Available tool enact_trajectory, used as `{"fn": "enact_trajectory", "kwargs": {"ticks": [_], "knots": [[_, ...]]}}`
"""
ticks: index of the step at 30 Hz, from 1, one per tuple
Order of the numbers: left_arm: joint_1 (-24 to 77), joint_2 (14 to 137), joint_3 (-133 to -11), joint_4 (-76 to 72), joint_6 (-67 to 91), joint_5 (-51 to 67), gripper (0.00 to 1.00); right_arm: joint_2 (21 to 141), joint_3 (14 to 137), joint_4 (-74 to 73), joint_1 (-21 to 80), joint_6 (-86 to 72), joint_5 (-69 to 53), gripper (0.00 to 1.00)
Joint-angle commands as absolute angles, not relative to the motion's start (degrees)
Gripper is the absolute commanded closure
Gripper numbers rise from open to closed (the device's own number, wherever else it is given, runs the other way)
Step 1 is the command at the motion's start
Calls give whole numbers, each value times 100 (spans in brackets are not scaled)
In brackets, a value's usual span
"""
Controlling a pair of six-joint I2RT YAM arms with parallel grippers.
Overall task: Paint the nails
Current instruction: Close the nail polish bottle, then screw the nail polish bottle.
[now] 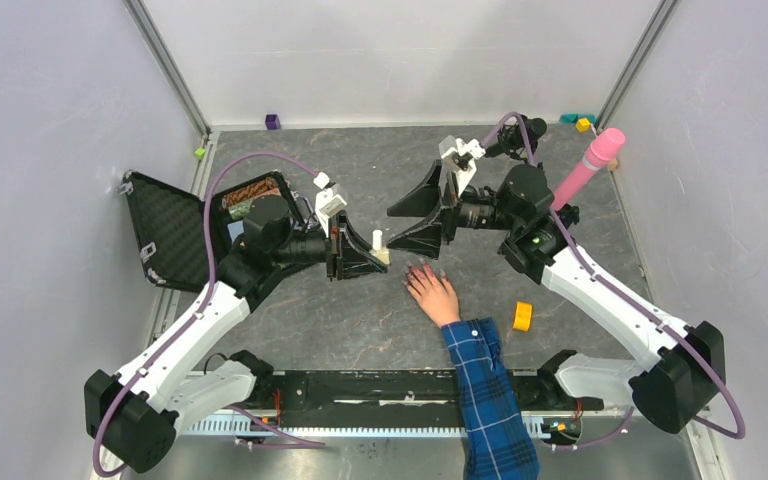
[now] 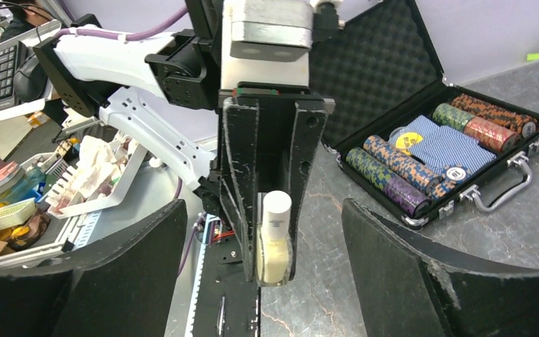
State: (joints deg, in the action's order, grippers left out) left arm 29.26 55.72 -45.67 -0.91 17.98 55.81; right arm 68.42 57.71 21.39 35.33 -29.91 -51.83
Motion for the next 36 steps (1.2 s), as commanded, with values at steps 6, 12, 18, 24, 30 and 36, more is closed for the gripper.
{"fn": "enact_trajectory", "kwargs": {"ticks": [6,12,18,24,30,36], "knots": [[2908,5610,-4597,-404,1986,5756,98,7164,6196,1787,3748,-2642,-5137,22],[2902,5659,-4615,-404,1995,5774,98,7263,6232,1824,3857,-2639,-5168,26],[2902,5673,-4614,-404,2003,5773,98,7398,6241,1943,3911,-2751,-5169,31],[2908,5655,-4617,-404,2004,5774,98,7453,6231,1907,3937,-2748,-5142,39],[2901,5646,-4607,-404,2004,5757,98,7471,6232,1891,3955,-2773,-5142,49],[2901,5643,-4605,-404,2007,5730,98,7505,6259,1723,3959,-2690,-5133,62]]}}
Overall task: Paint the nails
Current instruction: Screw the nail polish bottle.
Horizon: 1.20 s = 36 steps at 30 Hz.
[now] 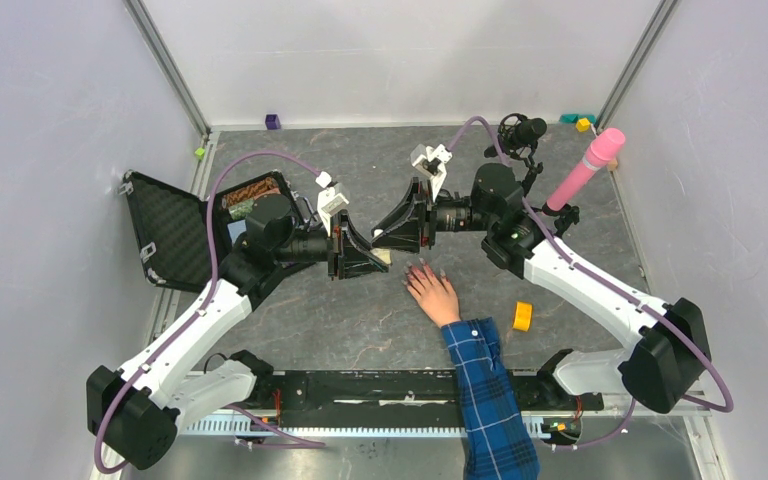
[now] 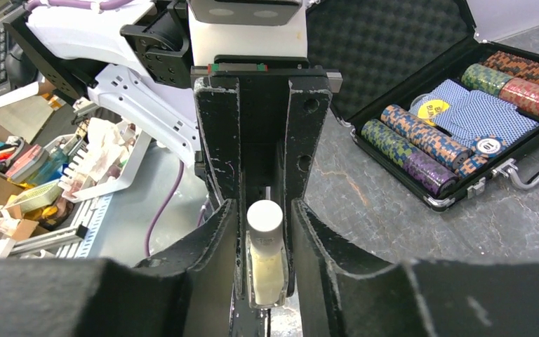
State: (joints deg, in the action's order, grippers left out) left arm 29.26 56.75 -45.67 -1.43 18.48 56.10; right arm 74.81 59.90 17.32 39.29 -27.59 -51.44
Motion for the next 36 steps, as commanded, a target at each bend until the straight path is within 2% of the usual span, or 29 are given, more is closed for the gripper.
{"fn": "enact_trajectory", "kwargs": {"ticks": [1,14,27,36], "knots": [[2900,5643,-4605,-404,2011,5722,98,7502,6272,1677,3963,-2661,-5133,64],[2904,5674,-4673,-136,1868,5445,98,7562,6787,82,3993,-1542,-5102,100],[2901,5616,-4691,-26,1752,5156,98,7803,7154,-944,4095,-1072,-4933,100],[2896,5478,-4746,574,1494,3901,98,7969,7323,-1316,4292,-1113,-4626,100]]}}
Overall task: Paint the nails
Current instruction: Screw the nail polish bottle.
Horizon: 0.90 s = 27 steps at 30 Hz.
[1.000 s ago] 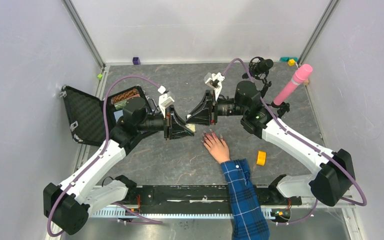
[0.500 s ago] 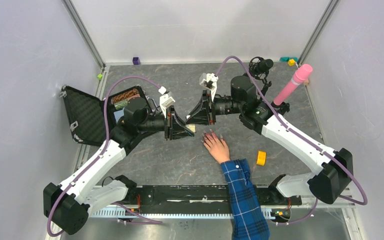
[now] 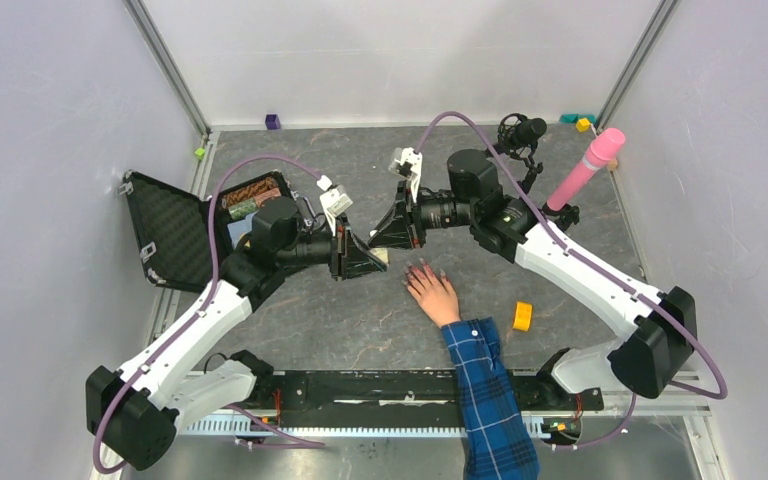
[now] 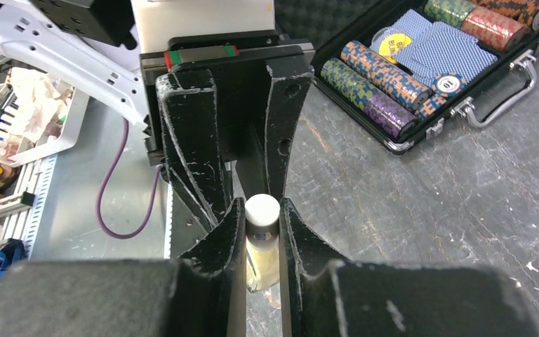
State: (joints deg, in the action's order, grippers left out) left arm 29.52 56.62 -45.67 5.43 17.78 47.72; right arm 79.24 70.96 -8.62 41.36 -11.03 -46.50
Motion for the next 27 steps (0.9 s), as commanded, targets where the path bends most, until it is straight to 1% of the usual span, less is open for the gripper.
{"fn": "enact_trajectory", "kwargs": {"ticks": [1,11,20,27], "knots": [[2890,5471,-4746,596,1501,3800,98,7986,7337,-1345,4337,-1124,-4540,100],[2710,5361,-4668,685,1693,2820,98,8239,7445,-1882,4623,-1479,-3361,100],[2522,5483,-4666,737,1872,2621,98,8791,7837,-2214,5086,-2091,-2226,100],[2454,5483,-4658,774,1893,2488,98,8903,8017,-2294,5308,-2193,-1742,100]]}}
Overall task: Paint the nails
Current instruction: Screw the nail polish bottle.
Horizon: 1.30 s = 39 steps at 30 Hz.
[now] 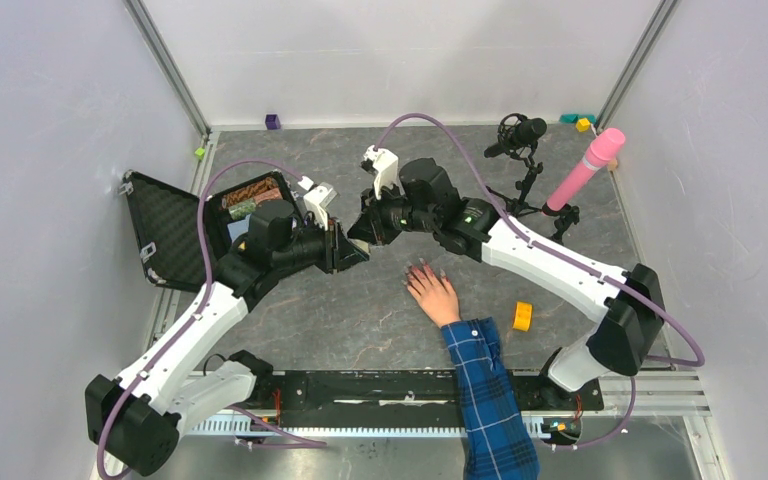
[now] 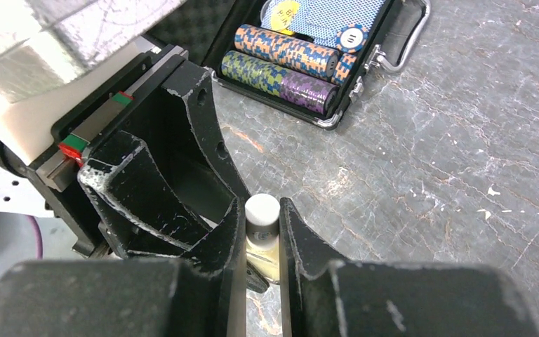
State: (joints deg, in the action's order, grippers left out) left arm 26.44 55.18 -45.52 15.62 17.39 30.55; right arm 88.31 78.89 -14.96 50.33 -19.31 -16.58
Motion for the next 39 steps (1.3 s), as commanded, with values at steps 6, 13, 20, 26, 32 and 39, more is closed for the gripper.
{"fn": "enact_trajectory", "kwargs": {"ticks": [6,13,20,26,32,39], "knots": [[2430,5537,-4676,813,1903,2544,98,8715,8006,-2141,5326,-2116,-1672,85],[2429,5567,-4702,852,1890,2575,98,8376,8020,-1932,5319,-1861,-1444,60],[2419,5545,-4711,870,1880,2567,98,8061,7959,-2077,5275,-1559,-1060,38],[2412,5519,-4715,879,1881,2575,98,7770,7650,-2126,4684,-1505,-1298,26],[2405,5491,-4704,823,1872,2693,98,7440,7180,-1733,3961,-1523,-2053,17],[2399,5610,-4676,407,1942,3807,98,7190,6725,-768,3587,-1674,-3205,13]]}}
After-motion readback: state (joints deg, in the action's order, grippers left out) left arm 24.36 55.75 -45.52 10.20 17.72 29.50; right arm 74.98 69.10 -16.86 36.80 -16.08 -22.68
